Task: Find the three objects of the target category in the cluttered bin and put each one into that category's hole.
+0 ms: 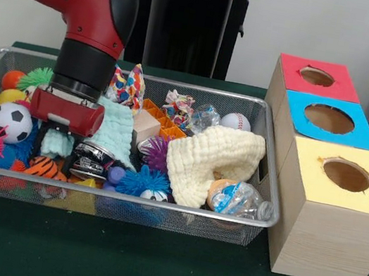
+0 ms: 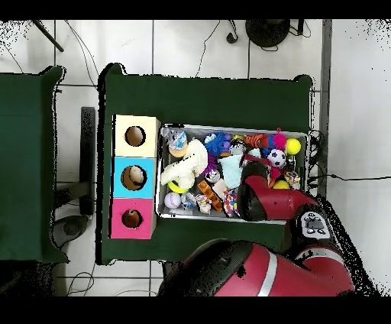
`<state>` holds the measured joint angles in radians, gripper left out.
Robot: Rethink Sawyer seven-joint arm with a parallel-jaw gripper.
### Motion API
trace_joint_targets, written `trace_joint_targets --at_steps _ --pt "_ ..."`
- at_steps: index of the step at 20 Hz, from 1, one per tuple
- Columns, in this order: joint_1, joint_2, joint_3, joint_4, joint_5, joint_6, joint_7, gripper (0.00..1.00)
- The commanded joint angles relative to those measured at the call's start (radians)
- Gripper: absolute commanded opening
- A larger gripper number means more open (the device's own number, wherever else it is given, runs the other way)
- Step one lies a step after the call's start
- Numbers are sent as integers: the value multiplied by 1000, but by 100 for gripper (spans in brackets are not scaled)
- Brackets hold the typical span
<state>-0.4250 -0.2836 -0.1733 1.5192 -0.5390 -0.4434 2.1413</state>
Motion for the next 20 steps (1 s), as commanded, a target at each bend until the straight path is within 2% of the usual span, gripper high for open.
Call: trace_joint_targets --at_steps 1,5,14,20 --pt "33 53 0 -70 93 -151 42 100" --pt "38 58 4 -89 87 -136 52 100" --pt "-21 43 113 -148 -45 39 85 100" --pt "-44 23 161 -155 -92 95 89 100"
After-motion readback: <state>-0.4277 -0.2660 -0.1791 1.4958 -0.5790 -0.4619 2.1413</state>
